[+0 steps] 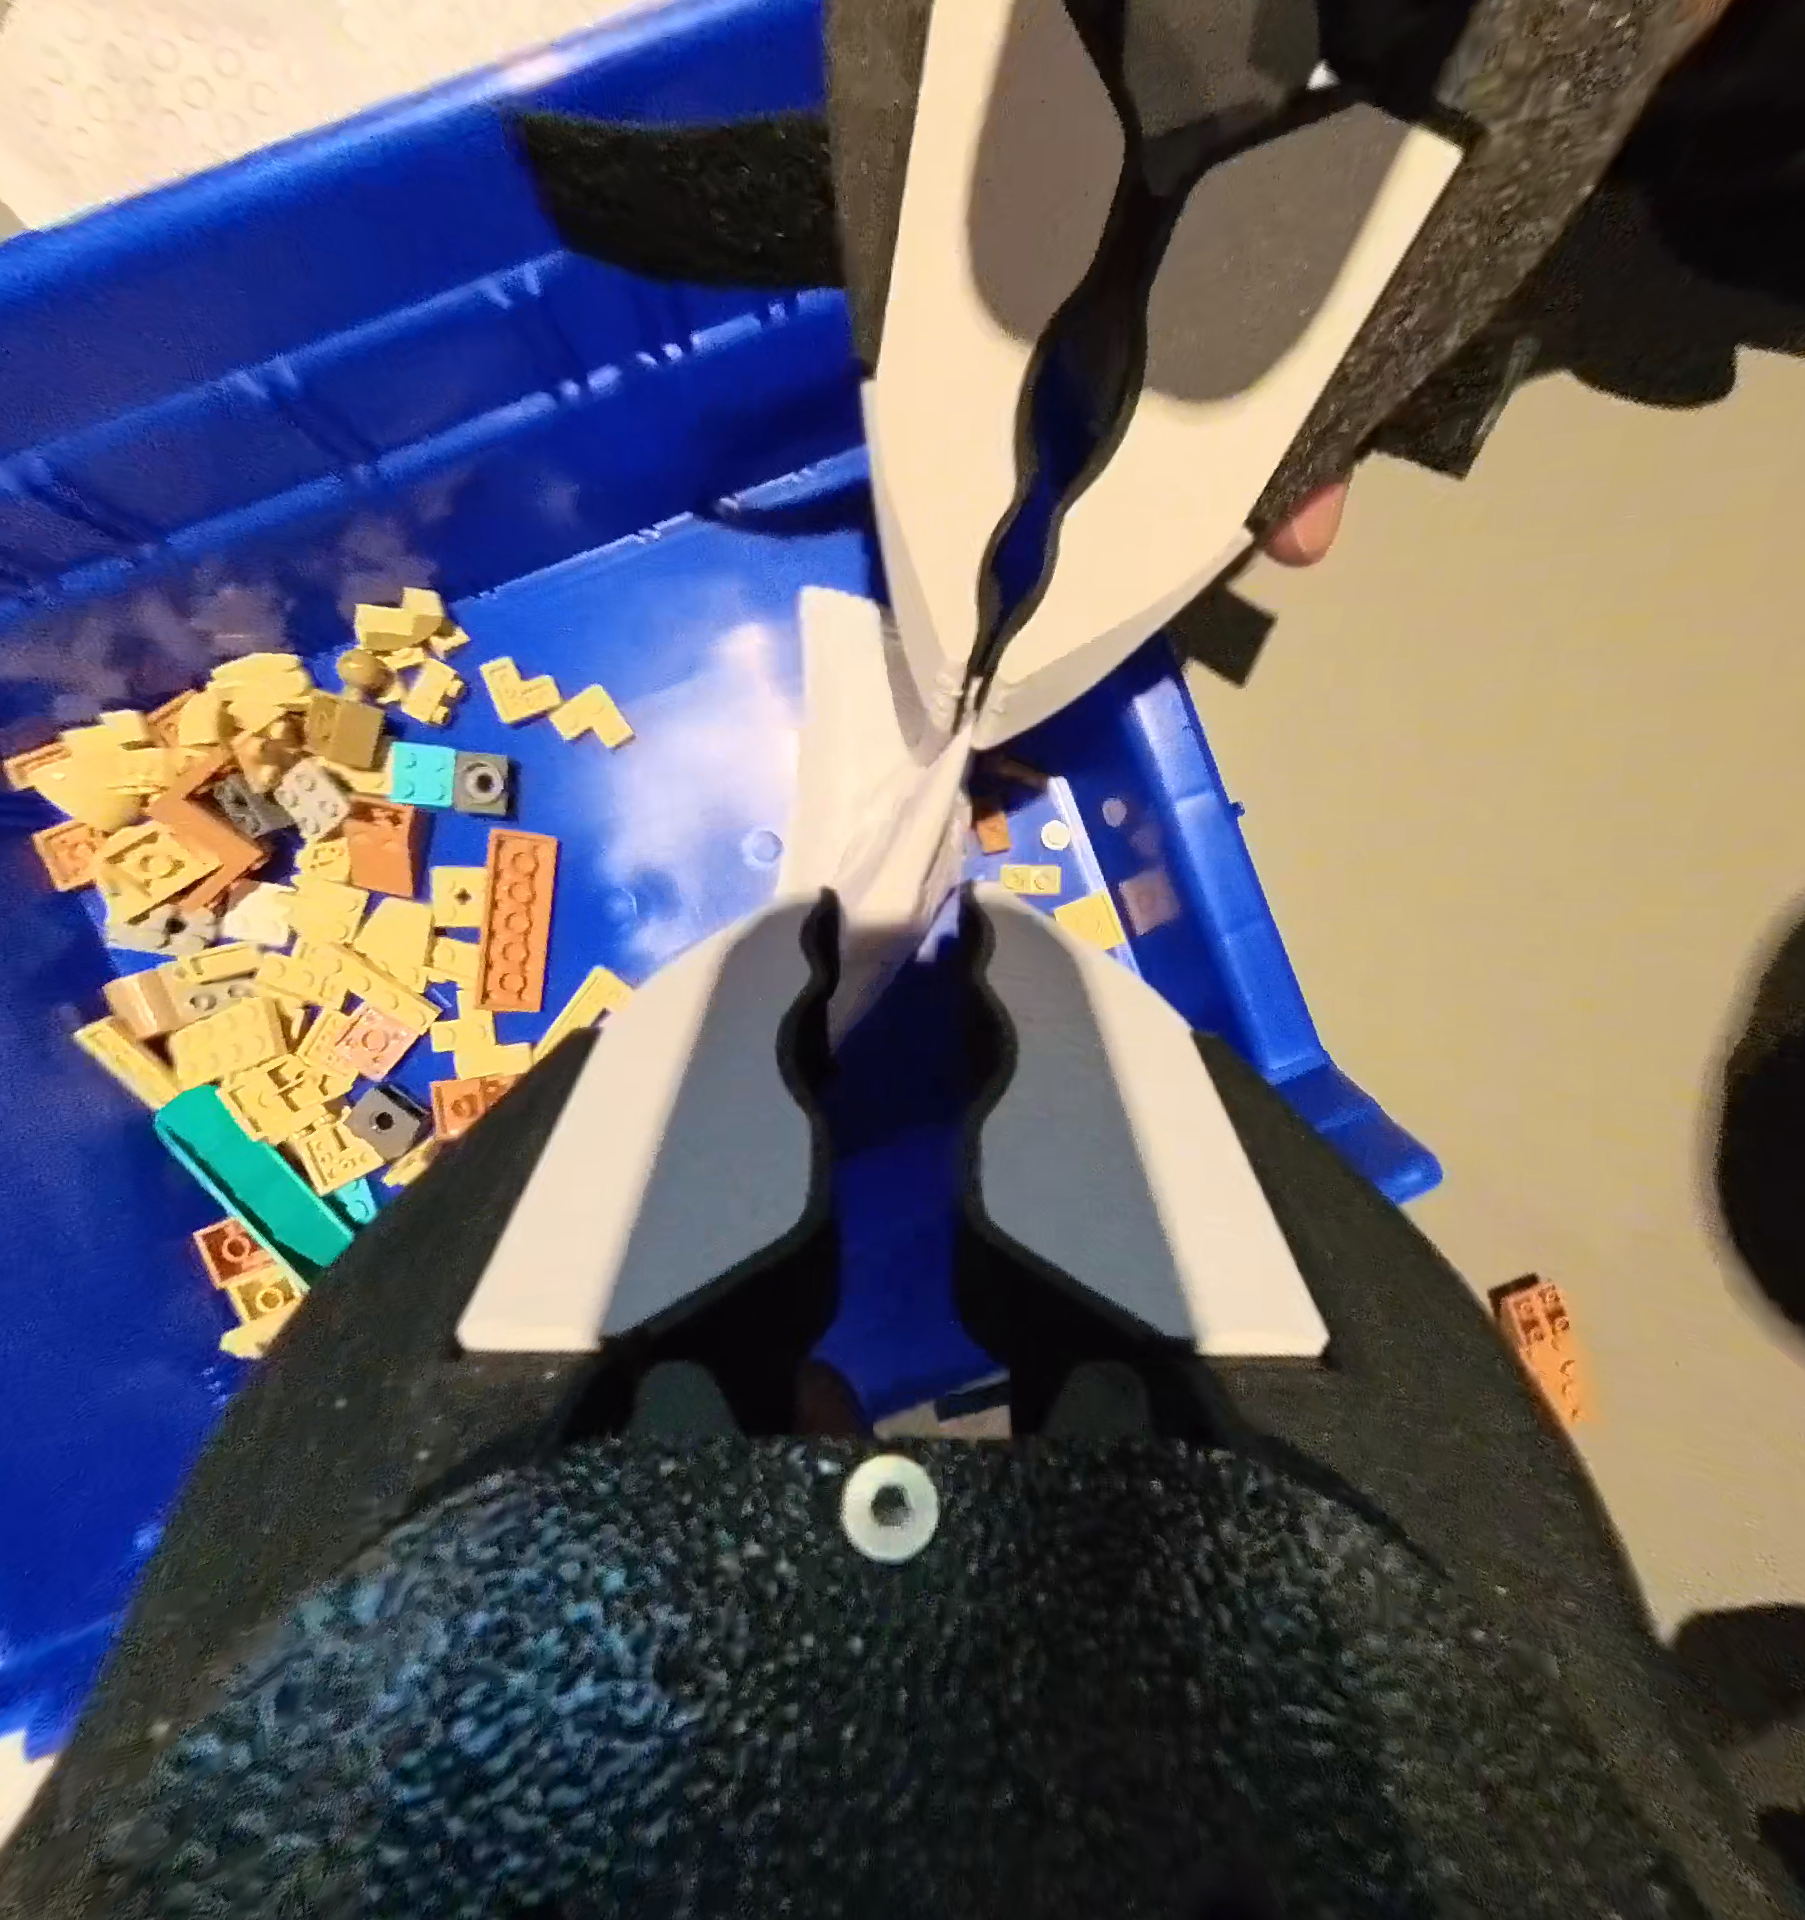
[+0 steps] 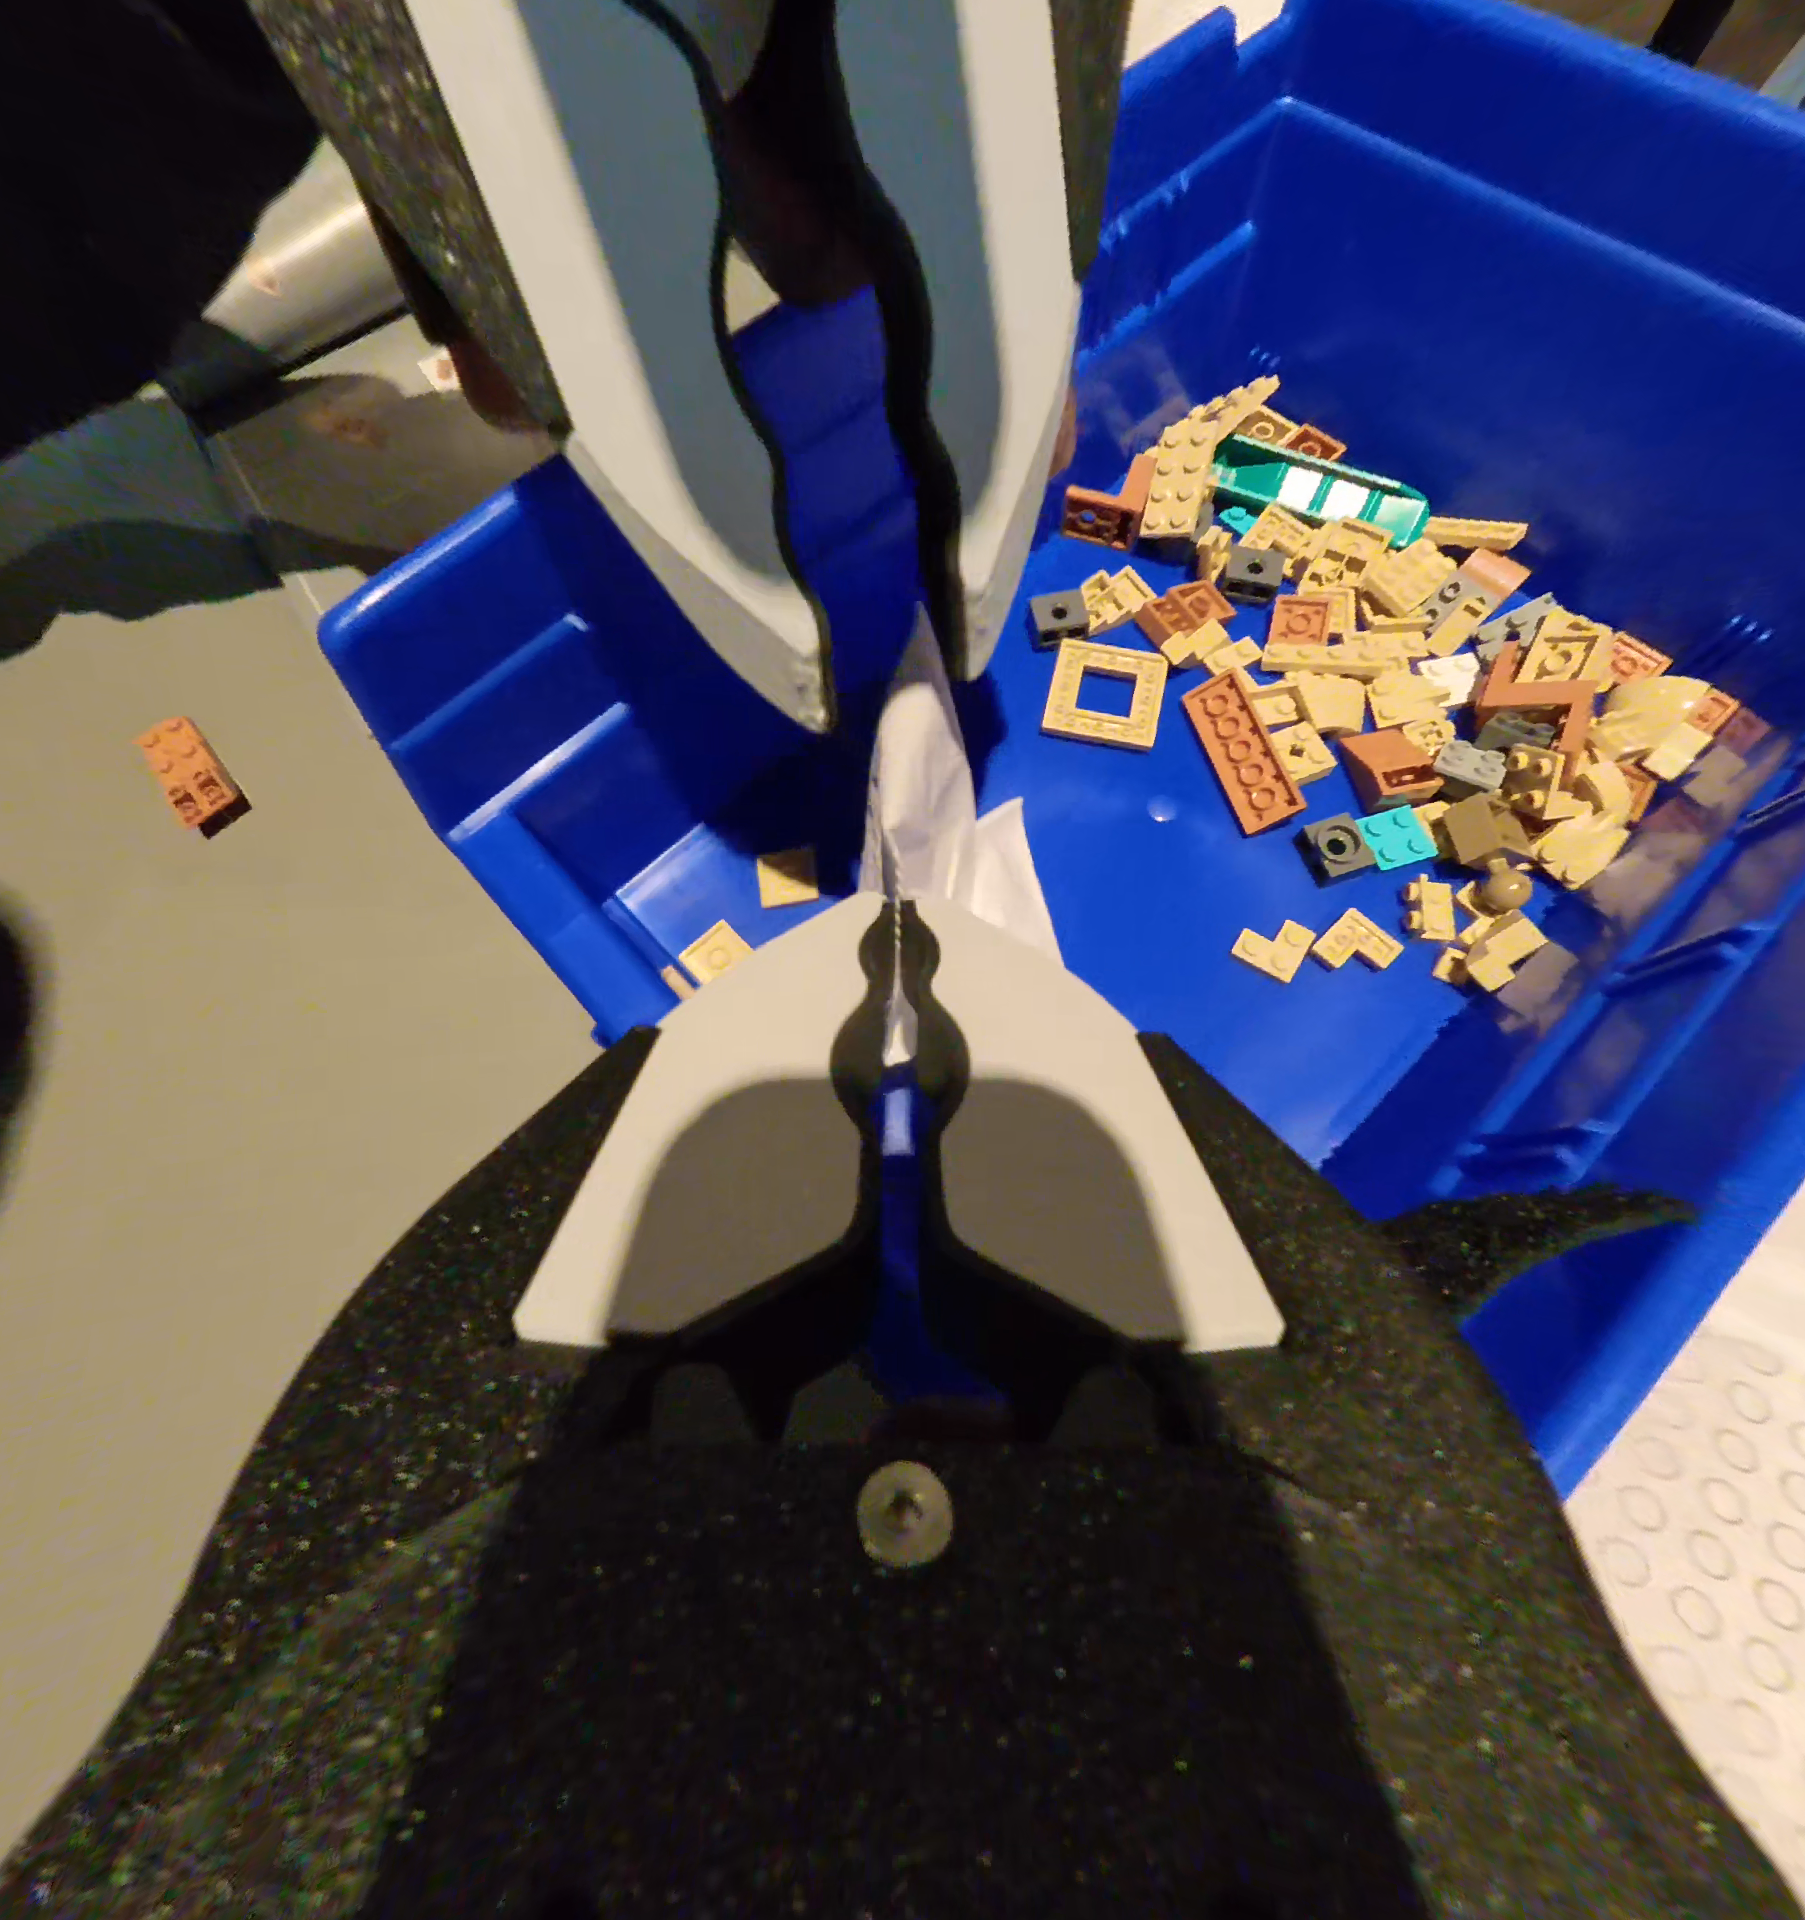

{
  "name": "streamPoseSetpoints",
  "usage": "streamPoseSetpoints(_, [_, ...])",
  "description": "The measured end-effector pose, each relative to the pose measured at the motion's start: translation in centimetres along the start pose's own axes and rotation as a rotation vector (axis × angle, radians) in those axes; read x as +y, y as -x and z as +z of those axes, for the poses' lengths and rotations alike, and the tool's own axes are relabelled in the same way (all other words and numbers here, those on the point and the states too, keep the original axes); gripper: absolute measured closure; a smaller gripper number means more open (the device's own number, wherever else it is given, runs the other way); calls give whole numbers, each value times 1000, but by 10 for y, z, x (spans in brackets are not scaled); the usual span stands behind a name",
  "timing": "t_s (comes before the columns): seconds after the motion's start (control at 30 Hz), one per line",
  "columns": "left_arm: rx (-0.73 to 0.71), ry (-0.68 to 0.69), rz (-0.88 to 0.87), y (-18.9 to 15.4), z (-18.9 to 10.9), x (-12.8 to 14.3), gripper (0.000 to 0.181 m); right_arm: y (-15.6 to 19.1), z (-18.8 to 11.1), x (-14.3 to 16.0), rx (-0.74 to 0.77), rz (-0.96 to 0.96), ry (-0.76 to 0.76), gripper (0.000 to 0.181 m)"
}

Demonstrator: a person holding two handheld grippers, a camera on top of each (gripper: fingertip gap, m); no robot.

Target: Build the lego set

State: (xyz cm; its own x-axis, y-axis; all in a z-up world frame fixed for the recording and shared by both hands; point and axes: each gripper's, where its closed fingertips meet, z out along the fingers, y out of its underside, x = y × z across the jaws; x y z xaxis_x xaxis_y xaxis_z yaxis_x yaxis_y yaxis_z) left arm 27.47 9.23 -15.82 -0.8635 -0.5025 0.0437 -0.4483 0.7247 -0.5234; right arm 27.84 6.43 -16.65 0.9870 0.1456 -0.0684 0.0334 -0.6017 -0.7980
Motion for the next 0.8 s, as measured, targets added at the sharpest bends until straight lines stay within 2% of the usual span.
streamPoseSetpoints(0.03, [-9, -26, -7, 1, -3, -1, 157, 0, -1, 0, -6, 6, -1, 181])
streamPoseSetpoints(0.17, [-53, -132, -34, 3, -16, -4, 155, 2, -4, -2, -20, 8, -18, 181])
streamPoseSetpoints(0.33, [-125, -155, -64, 15, -22, 5, 152, 4, -8, -6, -46, -6, -63, 181])
streamPoseSetpoints(0.53, [-142, -168, -35, 22, -31, 15, 147, 3, -17, -11, -45, -36, -116, 181])
streamPoseSetpoints(0.8, [-92, -227, 53, 12, -28, 7, 144, 10, -30, -25, -122, -44, -246, 181])
